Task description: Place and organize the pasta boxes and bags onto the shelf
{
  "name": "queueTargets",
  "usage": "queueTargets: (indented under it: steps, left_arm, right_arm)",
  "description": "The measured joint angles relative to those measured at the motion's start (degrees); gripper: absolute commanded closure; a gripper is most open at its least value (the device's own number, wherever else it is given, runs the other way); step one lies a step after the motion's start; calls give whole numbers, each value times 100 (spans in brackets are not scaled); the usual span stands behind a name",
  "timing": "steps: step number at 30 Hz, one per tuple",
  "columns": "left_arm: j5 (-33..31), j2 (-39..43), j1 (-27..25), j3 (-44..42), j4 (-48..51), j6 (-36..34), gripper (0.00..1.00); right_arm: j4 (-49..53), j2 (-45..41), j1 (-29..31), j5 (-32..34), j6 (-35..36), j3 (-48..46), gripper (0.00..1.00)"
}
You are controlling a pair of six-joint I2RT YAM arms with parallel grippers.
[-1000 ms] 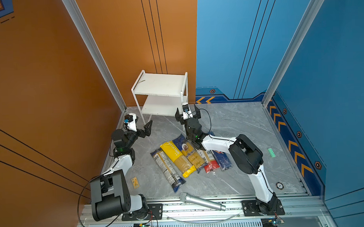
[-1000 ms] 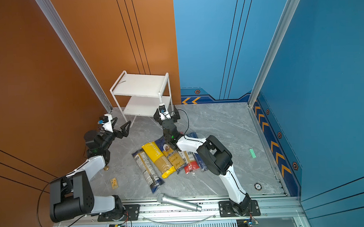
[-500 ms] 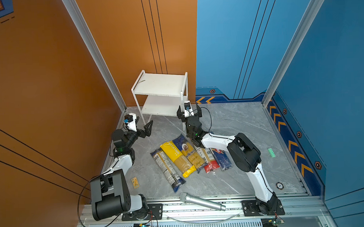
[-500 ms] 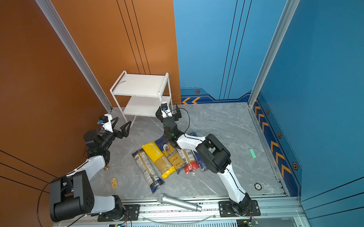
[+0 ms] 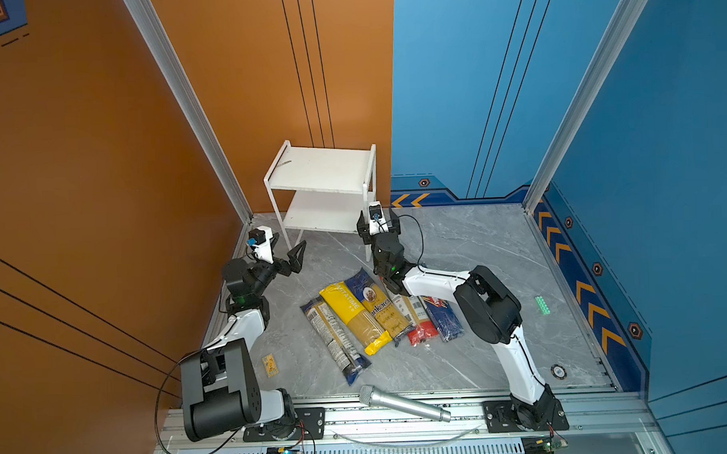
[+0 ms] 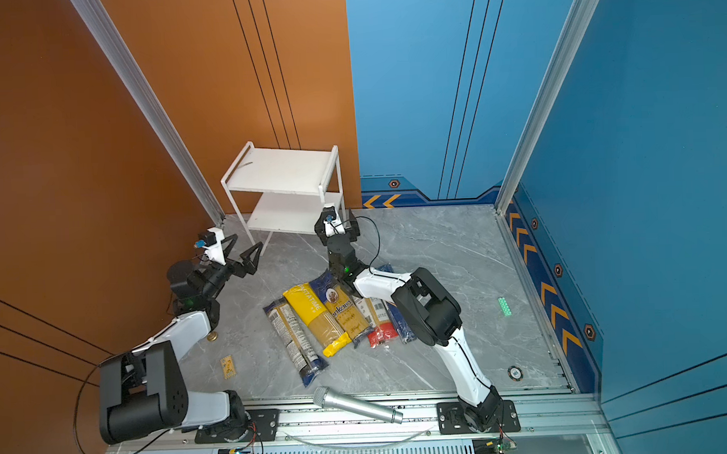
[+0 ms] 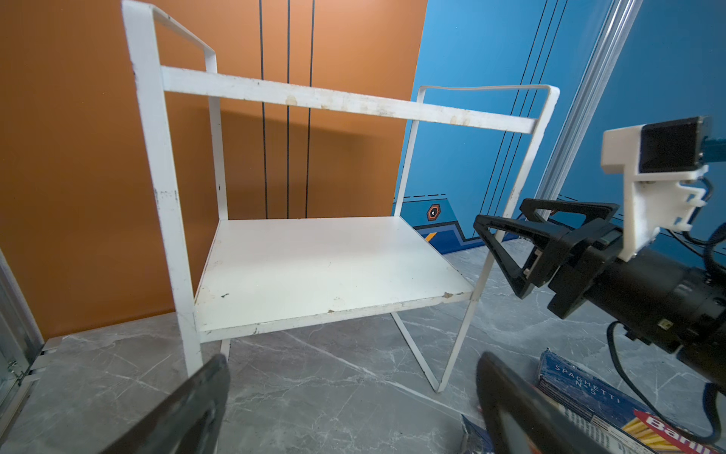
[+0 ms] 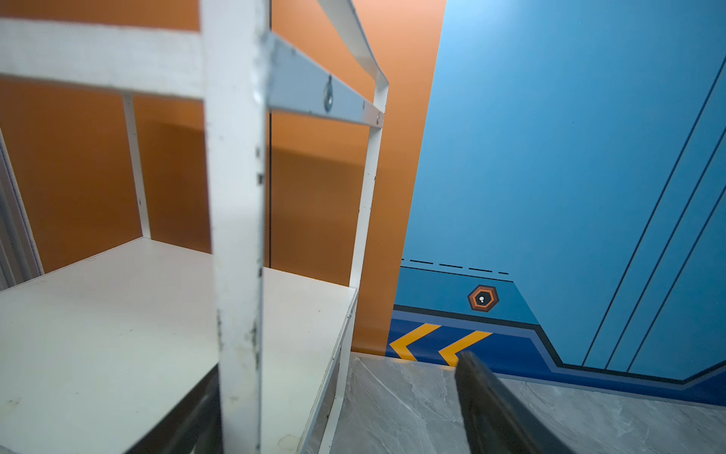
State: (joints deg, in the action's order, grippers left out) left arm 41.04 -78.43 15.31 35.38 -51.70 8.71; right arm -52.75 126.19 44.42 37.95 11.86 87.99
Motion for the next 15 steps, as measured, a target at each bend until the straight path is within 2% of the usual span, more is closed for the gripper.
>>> queueTargets:
  steps: [9, 15]
  left_arm:
    - [22, 0, 0, 0, 0, 42, 2]
    - [22, 0, 0, 0, -2, 61, 2]
  right_arm:
    - [431, -529, -614, -503, -380, -518, 26]
    - [568, -767, -931, -538, -481, -678, 31]
